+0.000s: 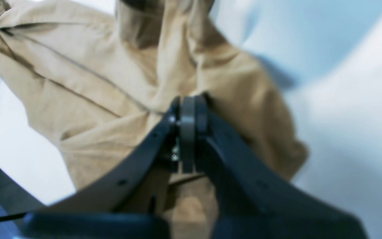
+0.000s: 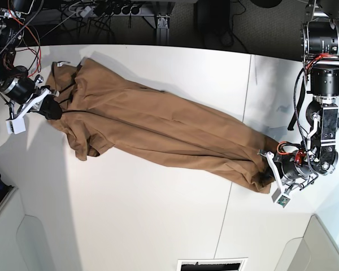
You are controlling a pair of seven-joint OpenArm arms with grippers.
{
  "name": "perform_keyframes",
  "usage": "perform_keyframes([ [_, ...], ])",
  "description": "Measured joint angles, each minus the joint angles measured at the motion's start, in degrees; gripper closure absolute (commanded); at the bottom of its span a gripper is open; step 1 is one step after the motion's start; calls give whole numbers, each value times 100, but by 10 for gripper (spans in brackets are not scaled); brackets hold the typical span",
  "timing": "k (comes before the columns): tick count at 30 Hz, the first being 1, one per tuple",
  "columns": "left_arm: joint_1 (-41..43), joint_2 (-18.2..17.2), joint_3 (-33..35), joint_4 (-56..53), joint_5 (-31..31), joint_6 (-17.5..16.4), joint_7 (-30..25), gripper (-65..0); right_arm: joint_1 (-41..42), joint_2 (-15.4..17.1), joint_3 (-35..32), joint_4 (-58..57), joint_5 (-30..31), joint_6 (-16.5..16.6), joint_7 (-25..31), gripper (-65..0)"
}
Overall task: Layout the t-shirt on the table in an organized manner, then fold the t-shirt properly
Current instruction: 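Lift the strip end with the left gripper and carry it toward the right gripper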
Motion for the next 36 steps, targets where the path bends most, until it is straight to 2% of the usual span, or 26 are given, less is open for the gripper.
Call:
perform_keyframes([
  [7, 431, 87, 127, 1781, -680, 26, 581, 0, -11, -157, 2, 9, -96, 17, 4, 0],
  [12, 782, 402, 1029, 2636, -739, 37, 658, 0, -11, -289, -2, 9, -190, 17, 0, 0],
  [15, 922, 874, 1674, 2575, -184, 203, 525, 0, -9, -289, 0, 7, -251, 17, 0, 0],
  [17, 951, 1088, 1982, 2417, 149, 485, 361, 0, 4, -293, -2, 7, -282, 17, -4, 0],
  [19, 916, 1207, 2190, 2192, 238, 669, 323, 0, 2, -323, 0, 7, -297, 17, -15, 0],
  [21, 914, 1355, 2315, 2065, 275, 688, 330, 0, 4, -356, 0, 7, -304, 17, -20, 0],
  [22, 918, 1445, 2363, 2026, 284, 688, 339, -19, 4, -372, -2, 7, -302, 17, -22, 0],
  [25, 920, 1646, 2546, 1939, 254, 688, 332, -276, 2, -365, -2, 7, -411, 17, 26, 0],
  [26, 920, 1690, 2594, 1930, 234, 688, 330, -330, -9, -361, -2, 7, -439, 17, 70, 0],
  [30, 922, 1733, 2664, 1928, -87, 909, 348, -341, -9, -354, 0, 7, -448, 15, 109, -8],
  [33, 938, 1696, 2557, 1989, -442, 848, 411, -340, 7, -372, 190, 7, -431, -4, 140, -240],
  [35, 955, 1687, 2376, 2223, -1058, 549, 420, -340, 9, -372, 476, 7, -431, -7, 216, -316],
  [36, 953, 1687, 2264, 2330, -1248, 358, 396, -340, 9, -369, 651, 7, -433, -7, 234, -322],
])
